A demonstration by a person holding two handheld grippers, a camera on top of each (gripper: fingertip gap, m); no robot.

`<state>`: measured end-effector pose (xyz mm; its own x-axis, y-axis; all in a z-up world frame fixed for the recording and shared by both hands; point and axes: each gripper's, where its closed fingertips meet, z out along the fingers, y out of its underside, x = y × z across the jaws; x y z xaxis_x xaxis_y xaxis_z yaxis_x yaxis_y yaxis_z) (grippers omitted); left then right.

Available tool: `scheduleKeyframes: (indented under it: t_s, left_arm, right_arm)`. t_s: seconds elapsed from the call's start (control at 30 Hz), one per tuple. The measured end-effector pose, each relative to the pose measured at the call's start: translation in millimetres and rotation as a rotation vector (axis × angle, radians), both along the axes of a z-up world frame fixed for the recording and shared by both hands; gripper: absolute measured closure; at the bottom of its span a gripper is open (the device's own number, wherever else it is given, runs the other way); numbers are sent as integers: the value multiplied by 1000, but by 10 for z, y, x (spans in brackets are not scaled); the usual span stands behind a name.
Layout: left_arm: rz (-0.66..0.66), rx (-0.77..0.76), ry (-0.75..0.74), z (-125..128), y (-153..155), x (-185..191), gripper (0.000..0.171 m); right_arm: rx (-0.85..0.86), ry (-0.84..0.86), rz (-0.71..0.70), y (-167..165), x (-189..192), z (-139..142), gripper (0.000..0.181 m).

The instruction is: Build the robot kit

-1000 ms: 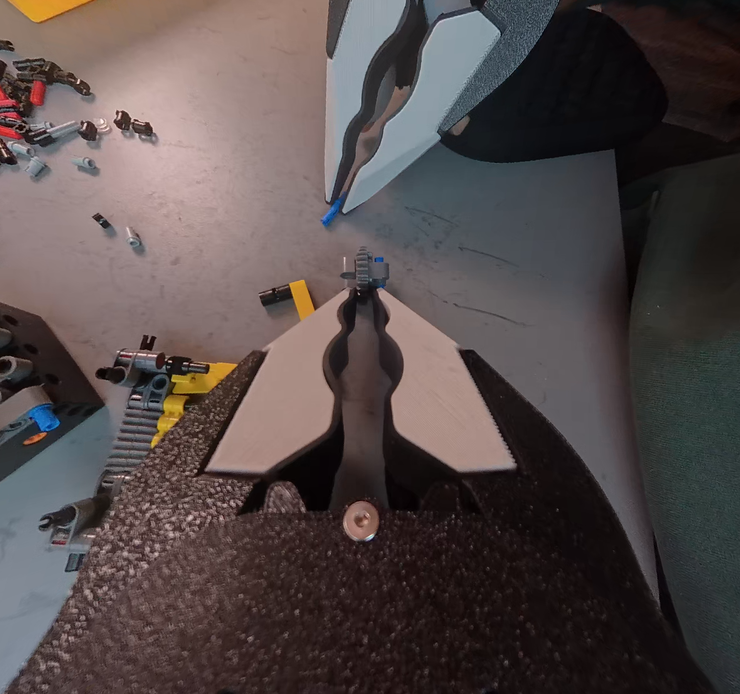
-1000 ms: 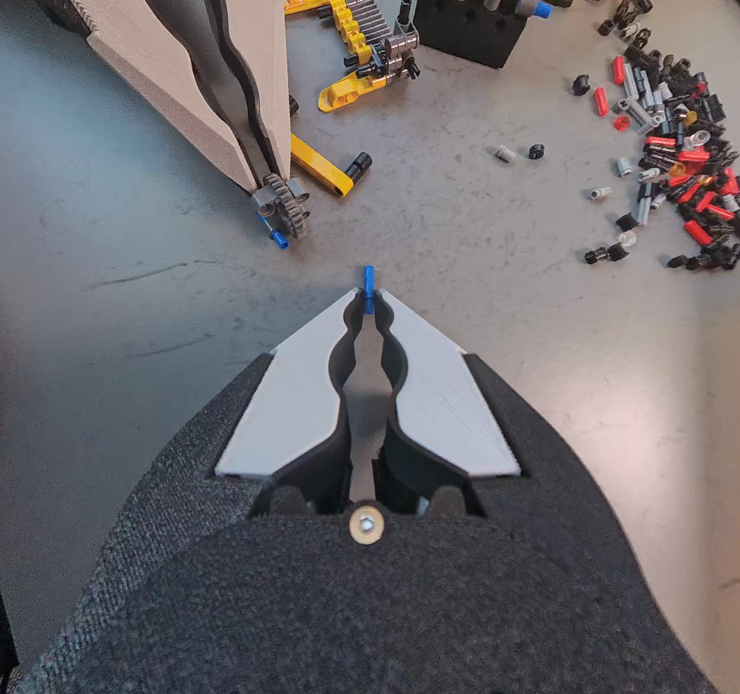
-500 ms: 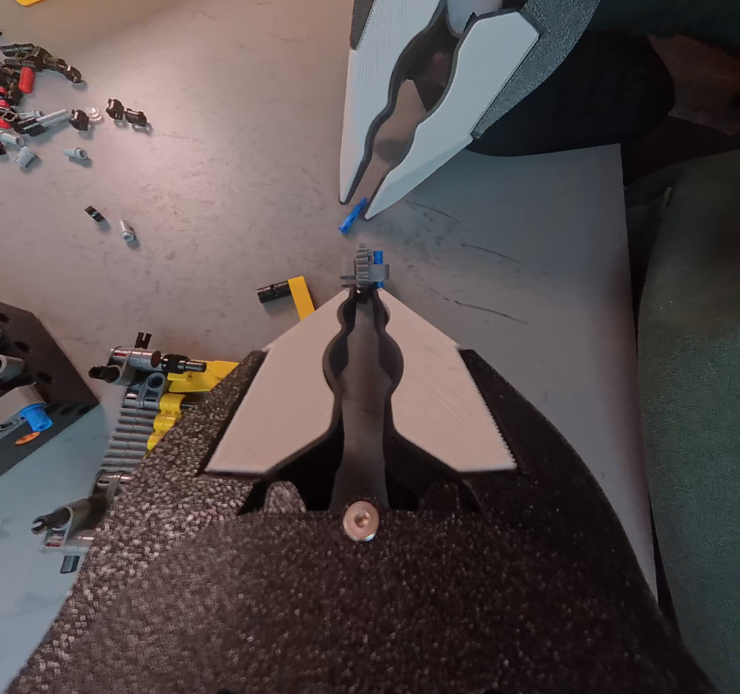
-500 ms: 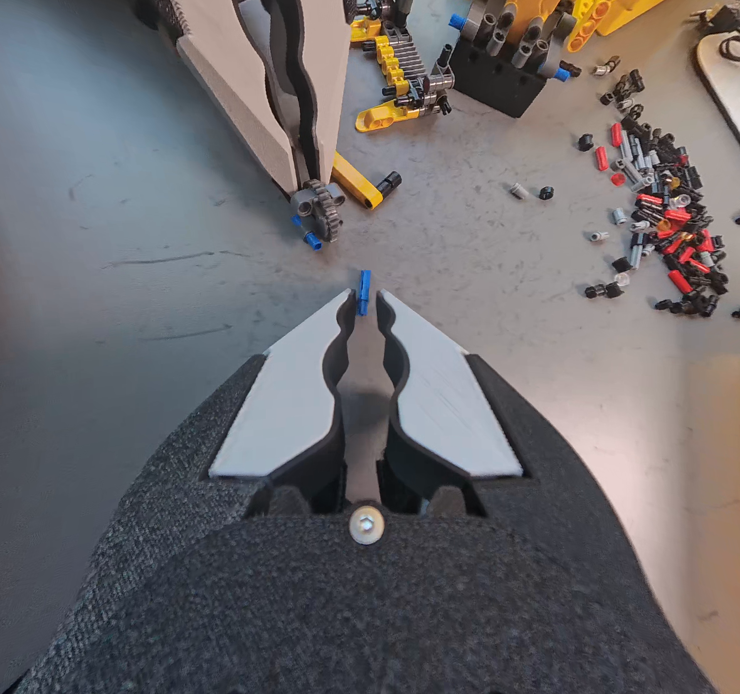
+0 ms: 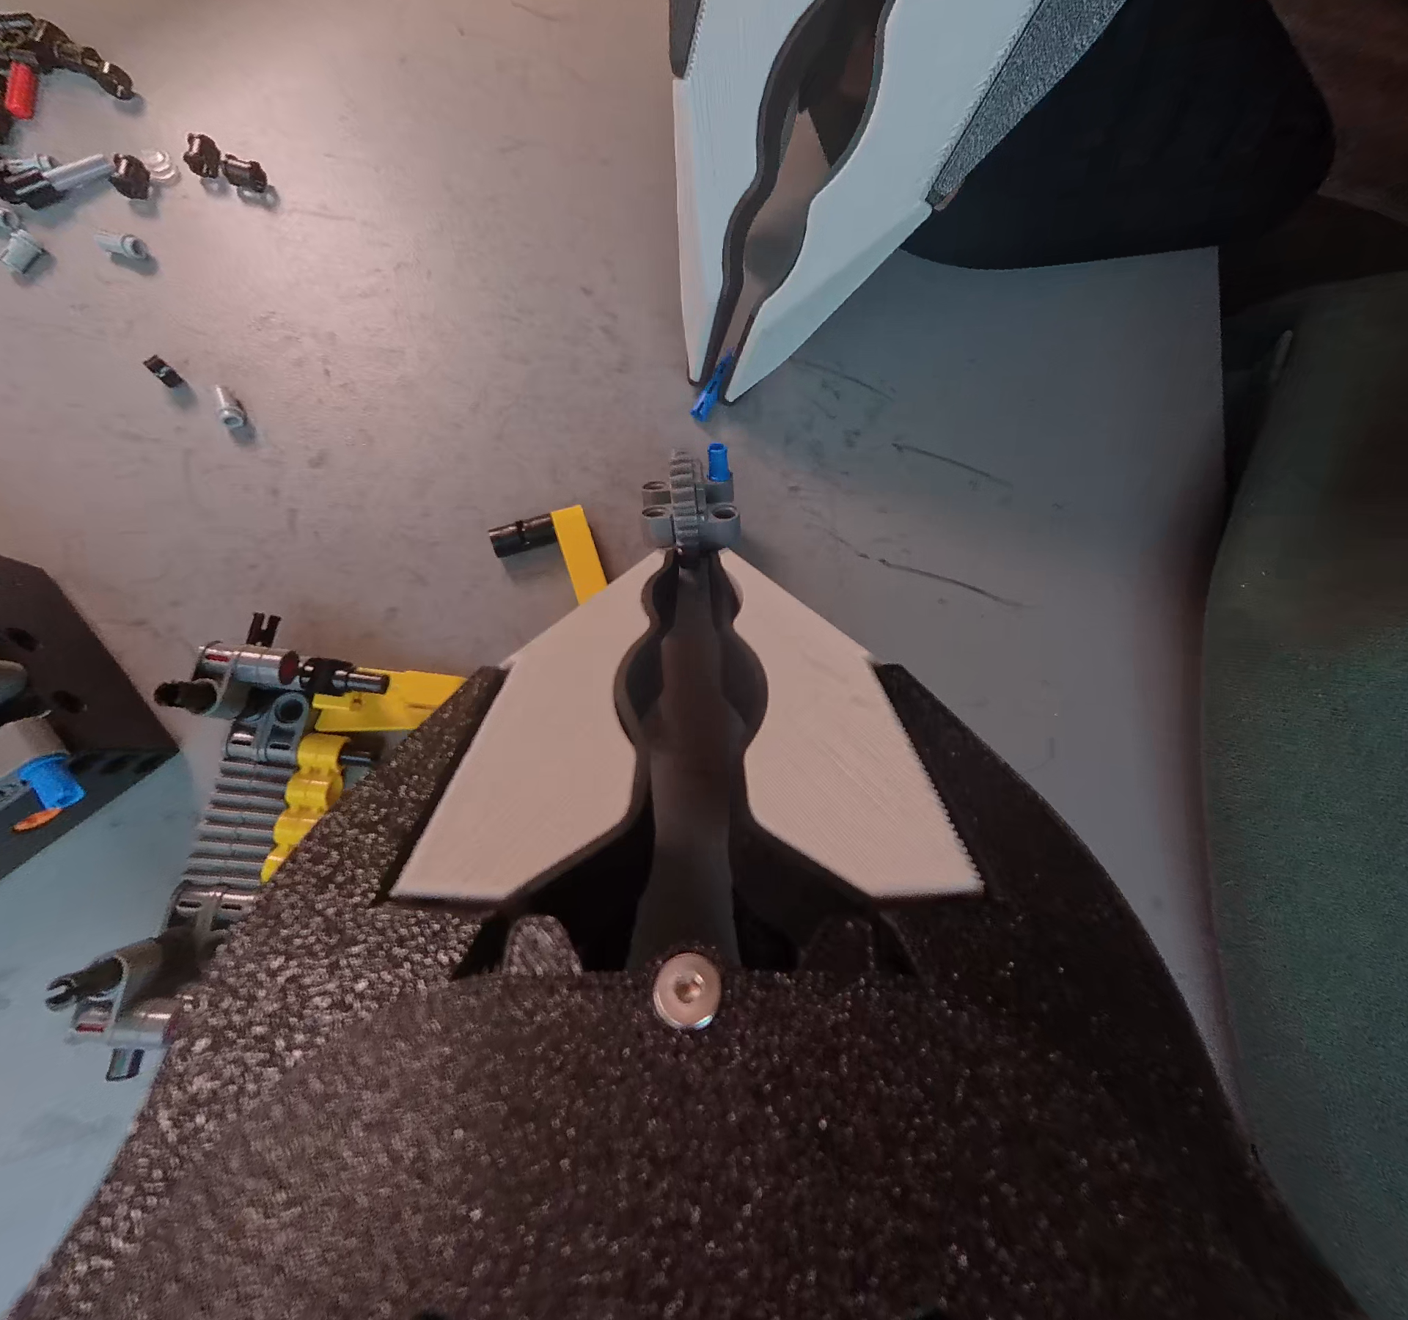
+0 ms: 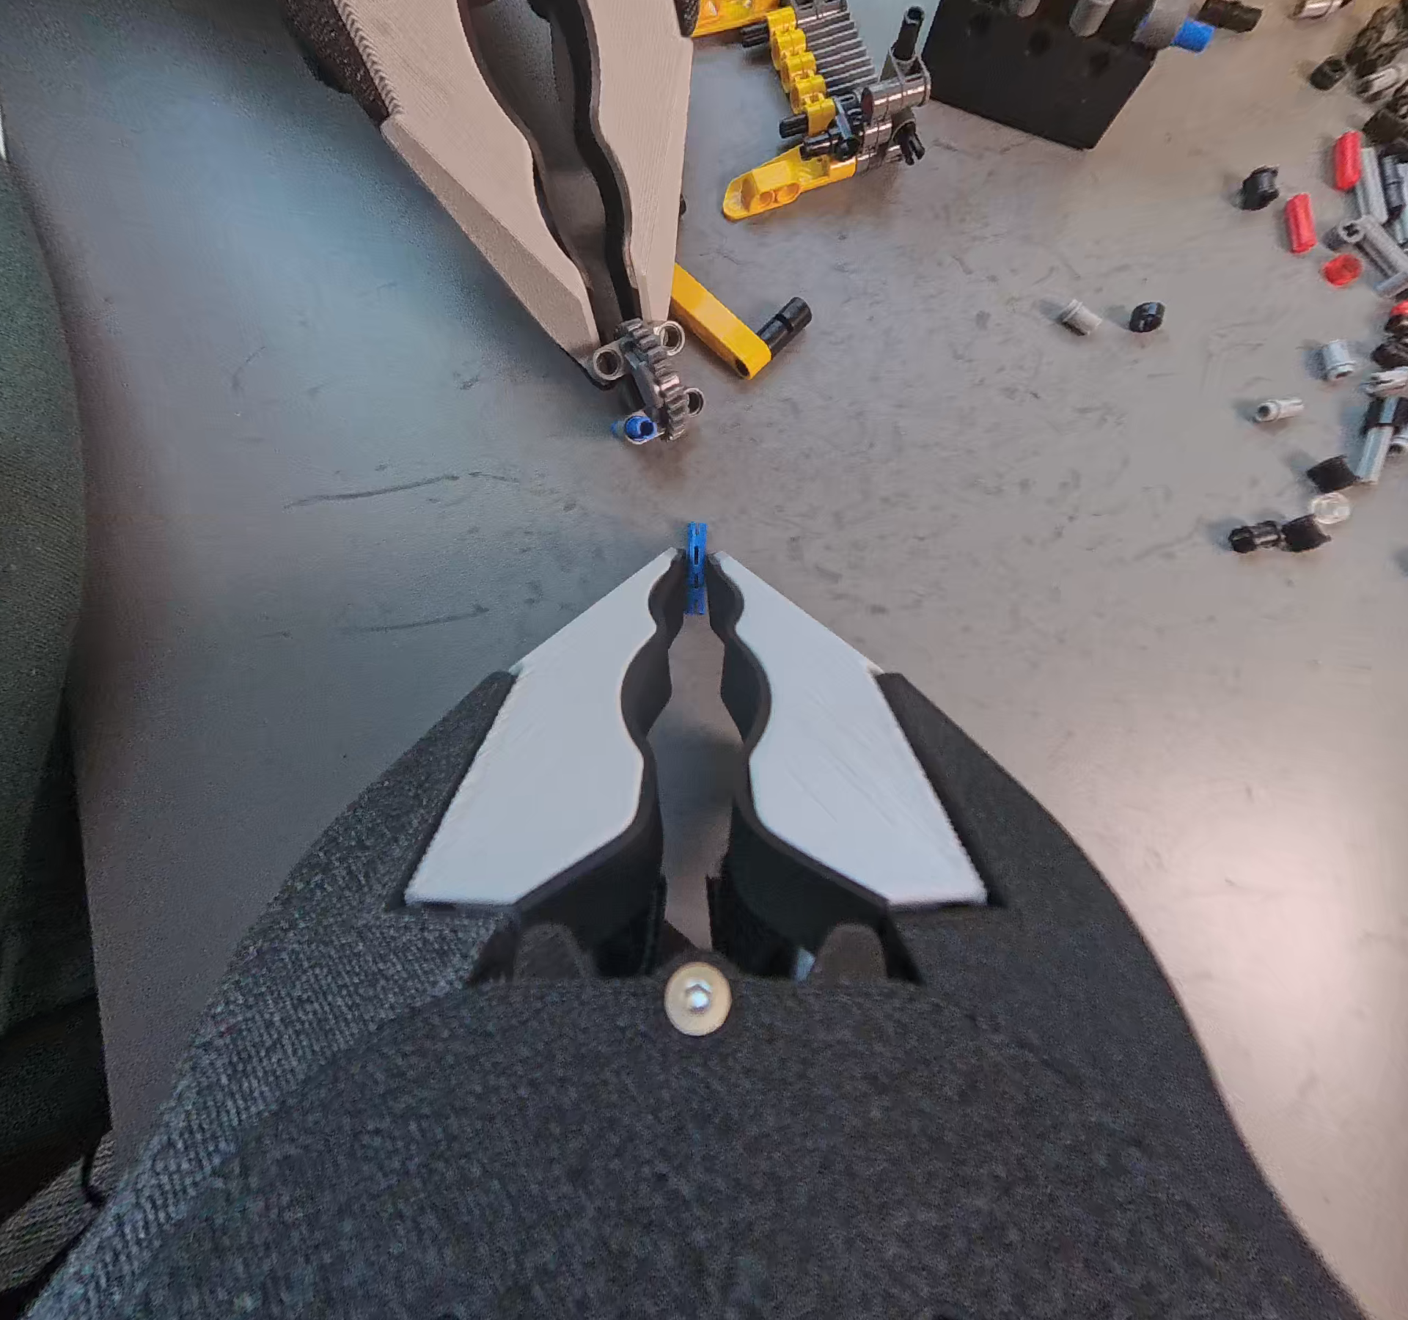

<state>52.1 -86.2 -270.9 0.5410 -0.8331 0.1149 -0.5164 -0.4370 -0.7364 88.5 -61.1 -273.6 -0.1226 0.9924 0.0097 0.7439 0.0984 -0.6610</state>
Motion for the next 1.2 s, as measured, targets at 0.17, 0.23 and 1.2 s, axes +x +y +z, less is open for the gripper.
scheduleKeyframes:
  t_s: [0.17,0.23,1.2]
  left_arm:
    - [5,-12,-2,-9,0,-7,163]
    - [3,-16,-4,-9,-6,-5,161]
    - [-45,53,-207,331,-21,85,152]
  right_arm:
    - [-47,-15,8,4,0,6,179]
    - [-16,15,32,-19,-16,48,179]
    - [263,171,43,7,-137,251,120]
